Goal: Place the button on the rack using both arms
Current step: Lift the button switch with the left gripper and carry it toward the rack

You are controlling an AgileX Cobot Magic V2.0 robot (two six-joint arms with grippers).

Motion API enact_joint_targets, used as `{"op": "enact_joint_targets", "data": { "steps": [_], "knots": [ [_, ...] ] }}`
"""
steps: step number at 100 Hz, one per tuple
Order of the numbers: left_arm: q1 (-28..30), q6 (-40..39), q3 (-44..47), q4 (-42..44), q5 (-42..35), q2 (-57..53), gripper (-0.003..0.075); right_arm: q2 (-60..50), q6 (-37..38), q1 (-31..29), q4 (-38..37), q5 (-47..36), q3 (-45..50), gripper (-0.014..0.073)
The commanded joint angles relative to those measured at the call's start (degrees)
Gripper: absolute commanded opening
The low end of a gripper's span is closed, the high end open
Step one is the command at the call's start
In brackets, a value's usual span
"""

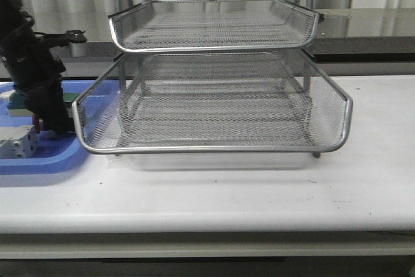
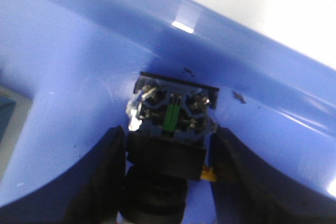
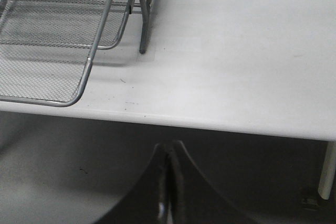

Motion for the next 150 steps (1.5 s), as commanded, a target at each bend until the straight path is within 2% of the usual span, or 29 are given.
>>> {"op": "enact_joint_targets", "data": {
  "steps": [1, 13, 26, 70, 94, 118, 132, 150],
  "knots": [
    [-0.2, 0.1, -3.8, -1.4, 2.7, -4.0, 0.0033, 0.1, 0.0, 0.3, -0.1, -3.4, -2.0, -0.0068],
    [-0.2, 0.1, -8.6, -1.4, 10.2, -4.0, -0.0001, 0.1, 0.0, 0.3, -0.1, -3.4, -2.0, -0.0068],
    [-0.2, -1.6, -10.9, -1.3, 10.0, -5.7, -0.0020, 0.1, 0.0, 0.3, -0.2, -3.4, -2.0, -0.0068],
    [-0.2, -4.8, -9.7, 1.4, 10.0, -15.7, -0.0020, 0.1, 0.0, 0.3, -0.2, -3.4, -2.0, -0.0068],
    [-0.3, -4.9, -3.3, 1.5, 10.0, -24.1, -0.0020, 0.1, 0.0, 0.3, -0.2, -3.4, -2.0, -0.0068],
    [-1.5, -4.9, 7.4, 1.5, 10.0, -34.2, -0.0020, 0.1, 0.0, 0.3, -0.2, -3.4, -2.0, -0.0068],
    [-4.8, -4.9, 12.6, 1.2, 10.0, -39.2, -0.0020, 0.1, 0.0, 0.3, -0.2, -3.4, -2.0, -0.0068],
    [-12.7, -5.0, 16.5, -0.6, 9.9, -42.1, -0.0020, 0.1, 0.0, 0.3, -0.2, -3.4, -2.0, -0.0068]
  ]
}}
